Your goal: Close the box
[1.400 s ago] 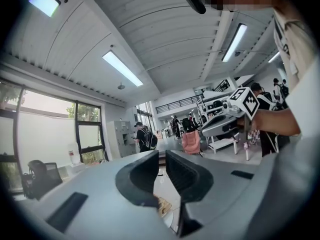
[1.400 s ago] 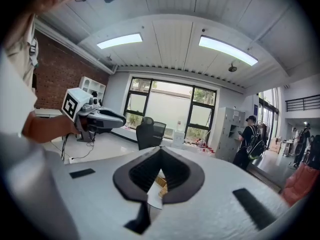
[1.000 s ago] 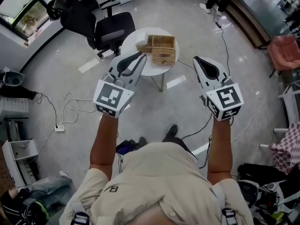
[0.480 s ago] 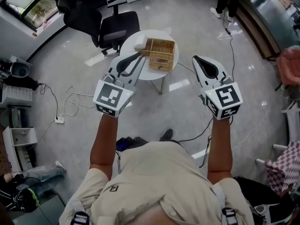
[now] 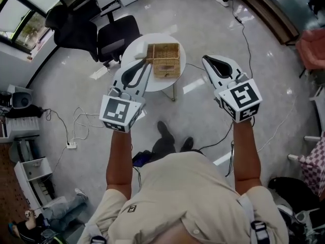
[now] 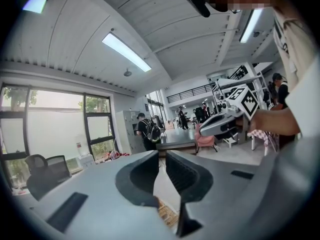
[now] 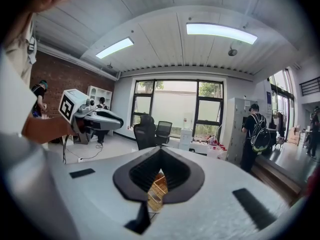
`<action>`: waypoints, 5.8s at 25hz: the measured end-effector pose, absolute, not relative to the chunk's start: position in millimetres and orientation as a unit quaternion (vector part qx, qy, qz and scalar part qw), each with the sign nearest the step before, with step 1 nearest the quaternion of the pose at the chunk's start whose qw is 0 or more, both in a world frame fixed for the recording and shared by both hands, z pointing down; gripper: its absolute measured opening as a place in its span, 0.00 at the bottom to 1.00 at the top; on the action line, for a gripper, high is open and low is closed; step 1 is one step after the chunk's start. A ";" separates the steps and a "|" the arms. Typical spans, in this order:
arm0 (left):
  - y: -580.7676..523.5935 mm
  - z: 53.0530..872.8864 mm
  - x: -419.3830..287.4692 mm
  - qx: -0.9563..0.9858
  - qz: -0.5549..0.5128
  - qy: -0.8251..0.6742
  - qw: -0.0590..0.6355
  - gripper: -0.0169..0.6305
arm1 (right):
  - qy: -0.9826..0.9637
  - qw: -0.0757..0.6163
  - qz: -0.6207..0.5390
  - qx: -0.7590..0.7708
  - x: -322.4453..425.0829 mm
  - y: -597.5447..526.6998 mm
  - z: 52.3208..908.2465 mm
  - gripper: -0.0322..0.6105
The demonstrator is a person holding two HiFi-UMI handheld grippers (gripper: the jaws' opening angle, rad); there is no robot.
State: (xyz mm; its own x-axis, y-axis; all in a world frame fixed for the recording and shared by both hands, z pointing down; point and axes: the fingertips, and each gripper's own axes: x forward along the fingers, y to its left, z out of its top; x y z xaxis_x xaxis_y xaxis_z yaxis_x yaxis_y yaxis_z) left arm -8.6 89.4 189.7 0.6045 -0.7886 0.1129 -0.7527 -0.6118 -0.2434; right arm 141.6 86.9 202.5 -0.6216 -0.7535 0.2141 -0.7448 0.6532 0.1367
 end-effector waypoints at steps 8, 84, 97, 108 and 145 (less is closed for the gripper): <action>32.9 198.6 -0.8 -0.913 -0.088 0.392 0.063 0.09 | -0.874 0.148 -0.013 0.462 149.5 48.6 209.0 0.04; -127.1 677.1 -100.5 -0.863 -0.228 0.366 -0.263 0.10 | -0.841 0.229 0.368 0.325 82.0 -116.7 687.0 0.18; -127.5 714.4 -91.5 -0.863 -0.186 0.343 -0.323 0.21 | -0.822 0.197 0.445 0.296 75.4 -111.9 728.0 0.22; -118.5 714.8 -85.3 -0.860 -0.142 0.318 -0.371 0.21 | -0.807 0.161 0.499 0.272 72.4 -103.5 724.6 0.11; -135.2 596.9 -90.0 -0.808 0.106 0.341 -0.468 0.21 | -0.752 -0.070 0.596 0.274 85.2 -143.0 629.6 0.19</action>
State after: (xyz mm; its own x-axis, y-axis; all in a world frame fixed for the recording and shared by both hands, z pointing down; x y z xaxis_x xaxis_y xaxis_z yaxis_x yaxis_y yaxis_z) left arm -90.0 -135.2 596.9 0.7445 -0.6506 0.1495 -0.4529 -0.3278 0.8291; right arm 85.2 -143.0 629.6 -0.8403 -0.4952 0.2205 -0.3280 0.1406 -0.9342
